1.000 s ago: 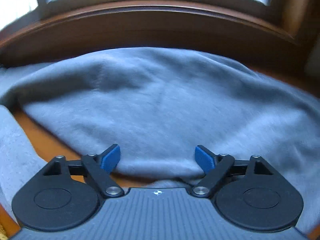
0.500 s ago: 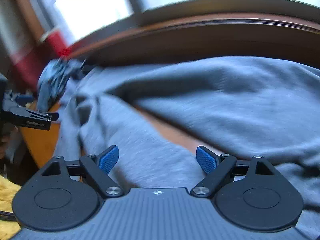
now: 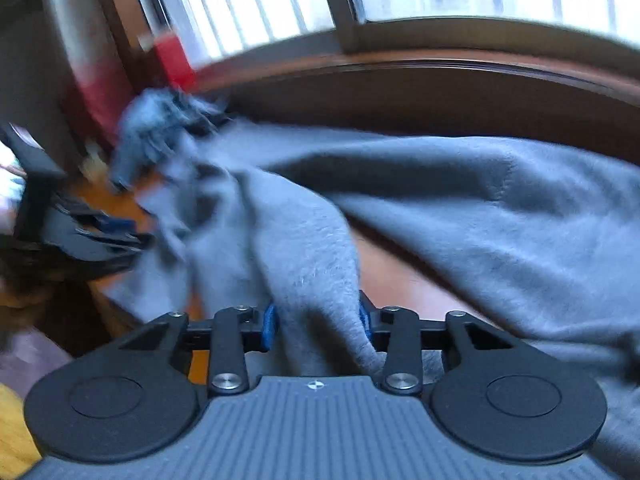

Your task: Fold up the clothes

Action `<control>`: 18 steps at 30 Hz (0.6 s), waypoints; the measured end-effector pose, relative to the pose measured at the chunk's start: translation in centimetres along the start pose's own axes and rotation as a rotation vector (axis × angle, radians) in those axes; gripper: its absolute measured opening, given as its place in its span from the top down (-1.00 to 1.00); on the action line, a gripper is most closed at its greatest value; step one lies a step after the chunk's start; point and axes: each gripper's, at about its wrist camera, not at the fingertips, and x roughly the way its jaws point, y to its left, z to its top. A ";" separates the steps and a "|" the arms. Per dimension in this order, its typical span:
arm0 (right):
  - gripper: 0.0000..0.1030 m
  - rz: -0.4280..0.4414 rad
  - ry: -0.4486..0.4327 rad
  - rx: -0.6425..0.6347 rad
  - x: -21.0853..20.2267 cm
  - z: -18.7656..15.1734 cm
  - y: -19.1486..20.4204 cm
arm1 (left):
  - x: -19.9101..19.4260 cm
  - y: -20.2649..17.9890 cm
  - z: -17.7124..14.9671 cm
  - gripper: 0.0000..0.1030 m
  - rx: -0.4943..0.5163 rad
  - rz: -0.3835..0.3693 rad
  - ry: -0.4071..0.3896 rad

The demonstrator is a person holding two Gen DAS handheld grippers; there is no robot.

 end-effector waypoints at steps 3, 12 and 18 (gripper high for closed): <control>-0.36 -0.011 -0.022 -0.021 1.1 -0.1 1.0 | 1.0 3.1 0.2 0.34 -0.062 0.071 0.024; -0.56 -0.151 -0.166 0.154 -5.5 -2.8 -2.3 | -10.0 -3.9 2.7 -0.80 0.153 -0.203 -0.308; -0.57 -0.489 -0.269 0.351 -13.9 -6.4 -6.9 | -18.2 -15.3 4.6 -0.82 0.393 -0.493 -0.567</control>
